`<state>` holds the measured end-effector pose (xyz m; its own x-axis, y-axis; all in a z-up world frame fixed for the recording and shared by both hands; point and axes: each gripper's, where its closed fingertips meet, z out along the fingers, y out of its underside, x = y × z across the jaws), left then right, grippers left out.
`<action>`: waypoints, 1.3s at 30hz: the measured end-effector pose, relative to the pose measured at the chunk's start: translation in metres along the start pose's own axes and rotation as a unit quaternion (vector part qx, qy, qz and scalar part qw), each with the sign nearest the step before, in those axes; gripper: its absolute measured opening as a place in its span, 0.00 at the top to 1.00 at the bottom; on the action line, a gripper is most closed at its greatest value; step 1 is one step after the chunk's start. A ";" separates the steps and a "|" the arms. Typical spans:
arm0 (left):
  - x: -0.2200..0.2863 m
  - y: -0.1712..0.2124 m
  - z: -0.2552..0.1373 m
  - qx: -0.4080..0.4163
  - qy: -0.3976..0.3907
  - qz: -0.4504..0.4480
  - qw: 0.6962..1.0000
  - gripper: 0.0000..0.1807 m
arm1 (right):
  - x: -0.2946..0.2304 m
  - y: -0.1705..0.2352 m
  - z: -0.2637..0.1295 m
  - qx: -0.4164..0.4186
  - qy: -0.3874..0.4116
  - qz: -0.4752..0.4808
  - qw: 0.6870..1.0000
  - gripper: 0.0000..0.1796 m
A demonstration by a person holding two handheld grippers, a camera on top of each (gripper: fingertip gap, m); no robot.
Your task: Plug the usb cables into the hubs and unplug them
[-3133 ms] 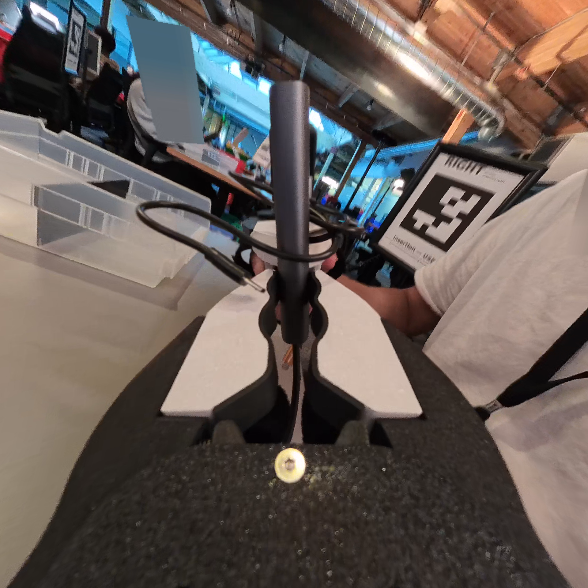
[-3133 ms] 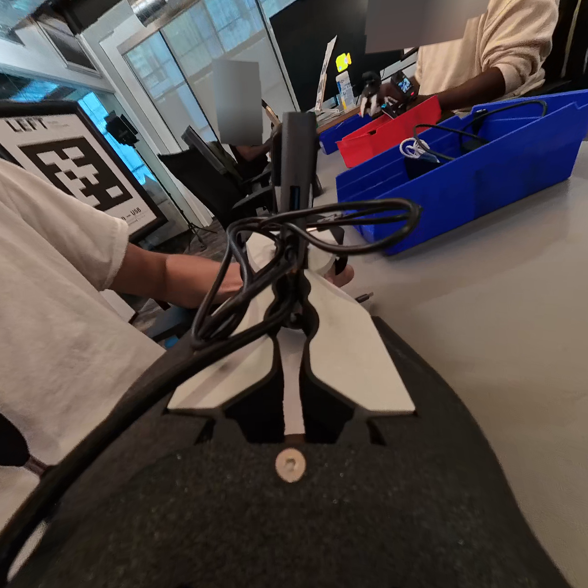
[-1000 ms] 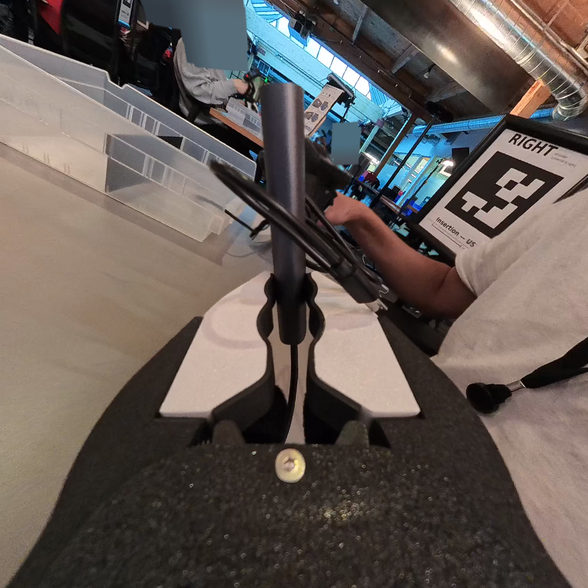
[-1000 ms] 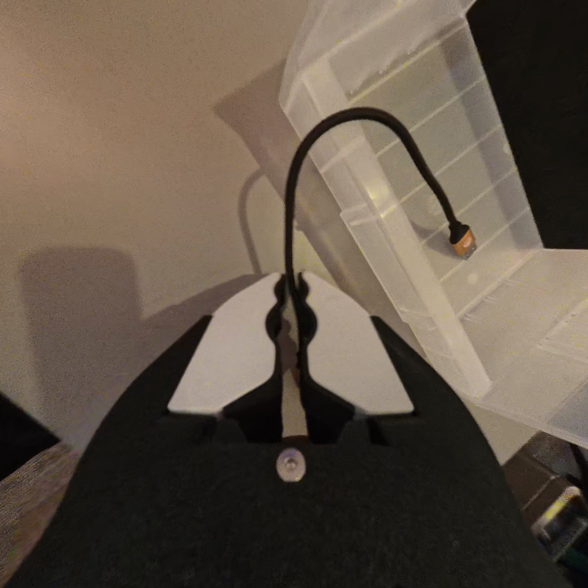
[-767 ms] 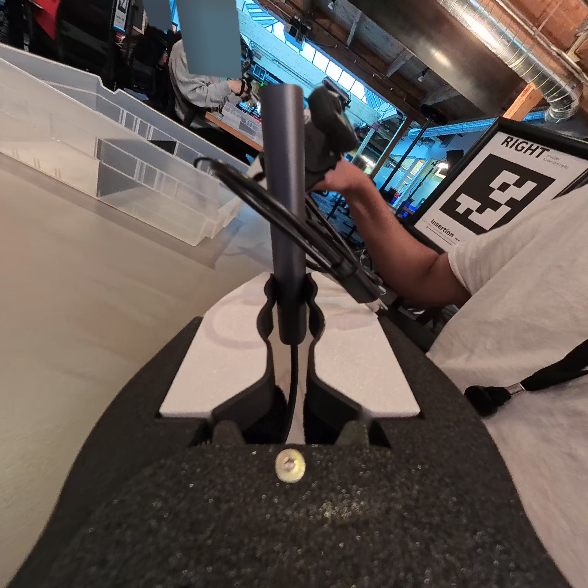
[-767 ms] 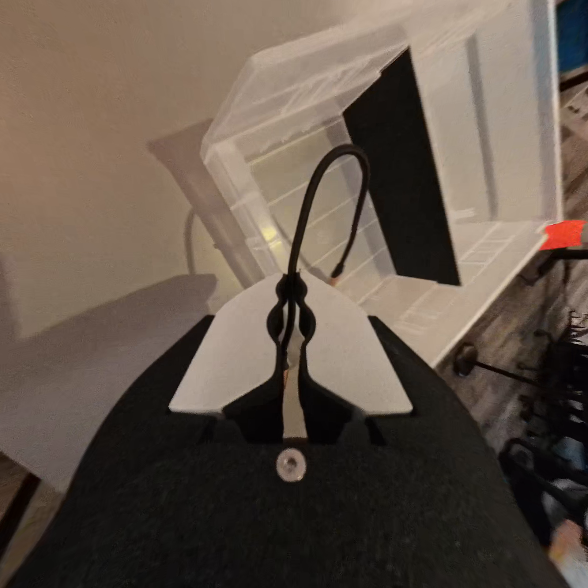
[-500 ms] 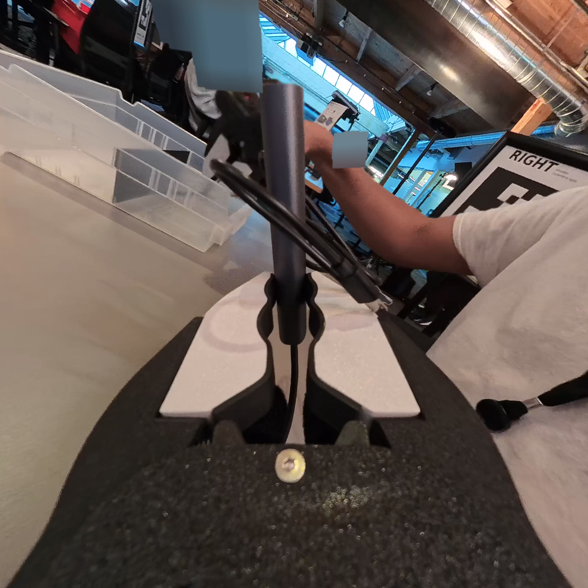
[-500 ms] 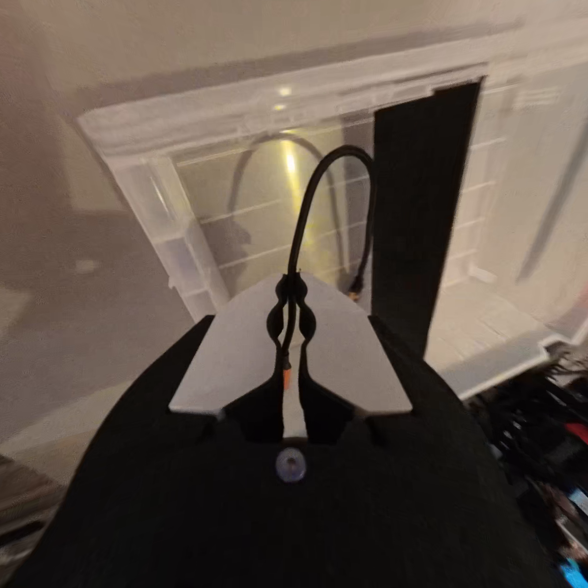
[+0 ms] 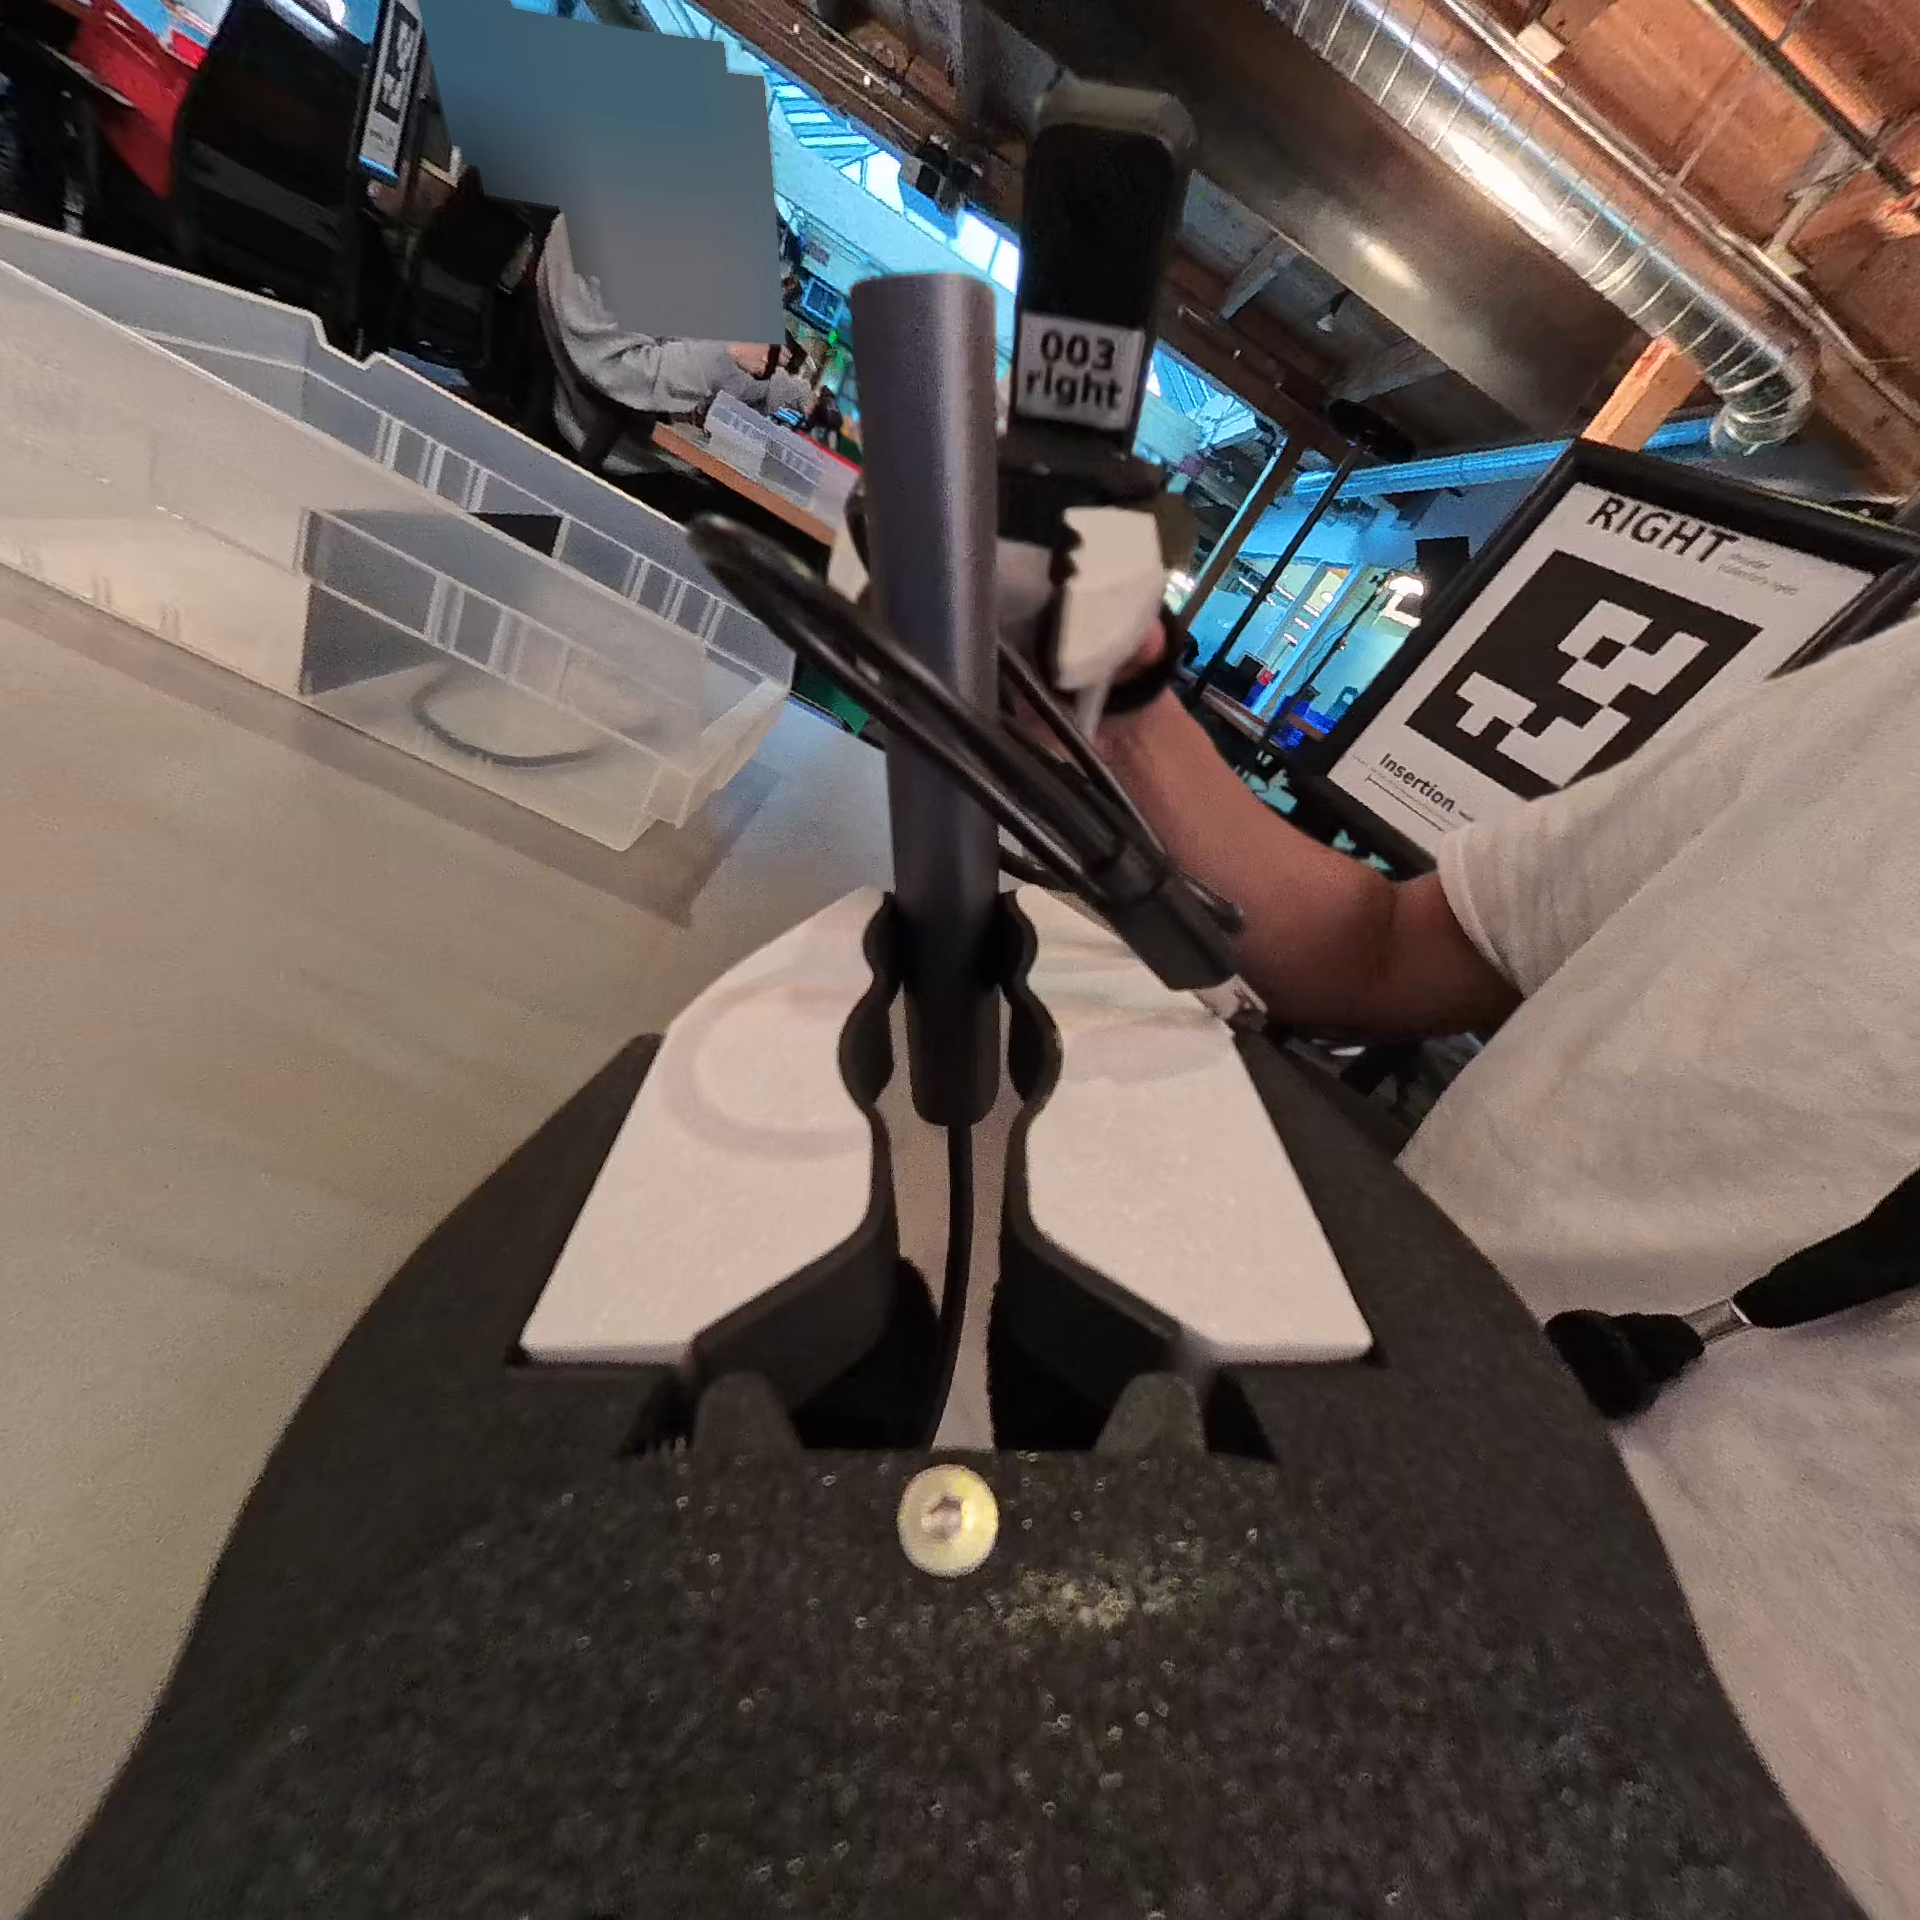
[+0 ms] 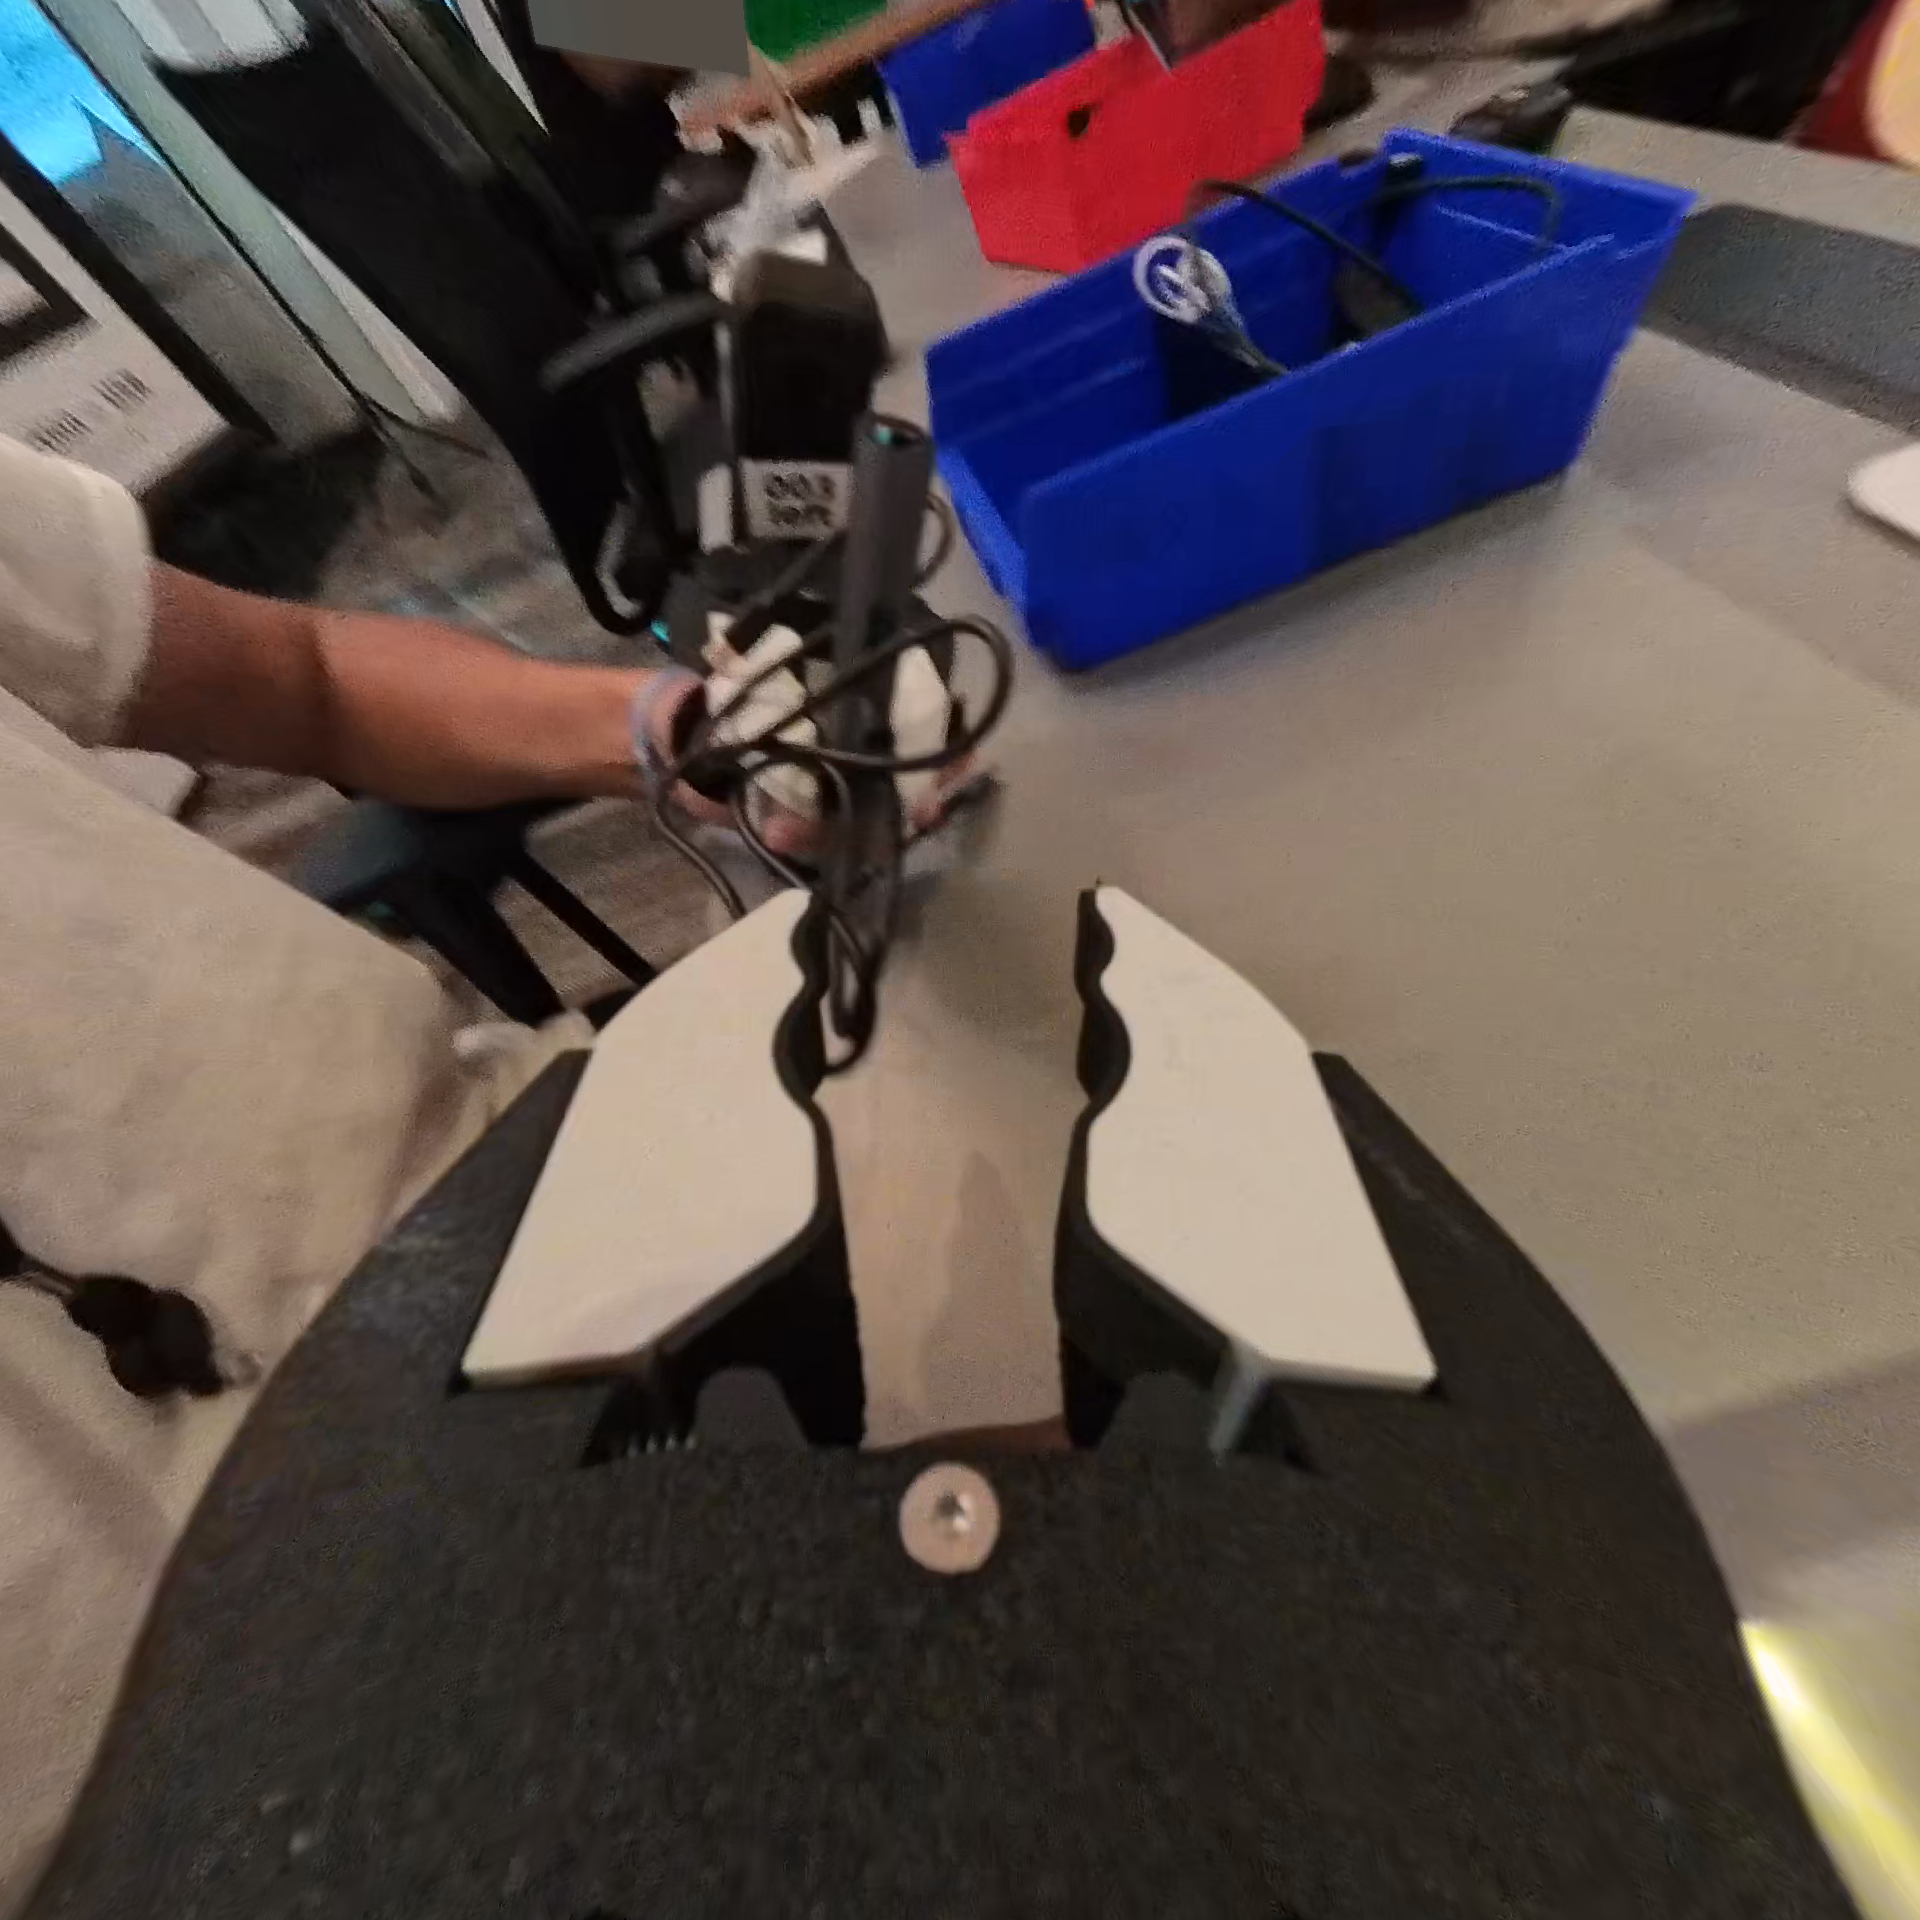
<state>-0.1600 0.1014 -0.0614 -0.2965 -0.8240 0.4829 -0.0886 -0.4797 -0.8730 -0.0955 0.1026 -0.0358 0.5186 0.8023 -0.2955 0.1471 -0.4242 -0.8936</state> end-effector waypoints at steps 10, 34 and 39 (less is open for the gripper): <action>0.009 0.014 0.007 -0.040 0.015 0.012 0.999 0.91 | -0.031 0.006 0.055 0.096 -0.059 0.088 0.990 0.96; -0.012 -0.012 -0.007 -0.020 -0.069 0.076 0.995 0.90 | 0.027 0.002 -0.062 0.049 0.108 0.040 0.992 0.96; -0.024 -0.005 -0.006 -0.037 -0.108 0.072 0.991 0.90 | 0.039 0.058 -0.008 -0.102 0.102 0.077 0.987 0.96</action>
<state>-0.1583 0.1254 -0.0687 -0.1010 -0.9318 0.3485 -0.1321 -0.3347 -0.9330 -0.0605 0.1062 -0.0962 0.7039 0.6288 -0.3303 0.2082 -0.6272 -0.7505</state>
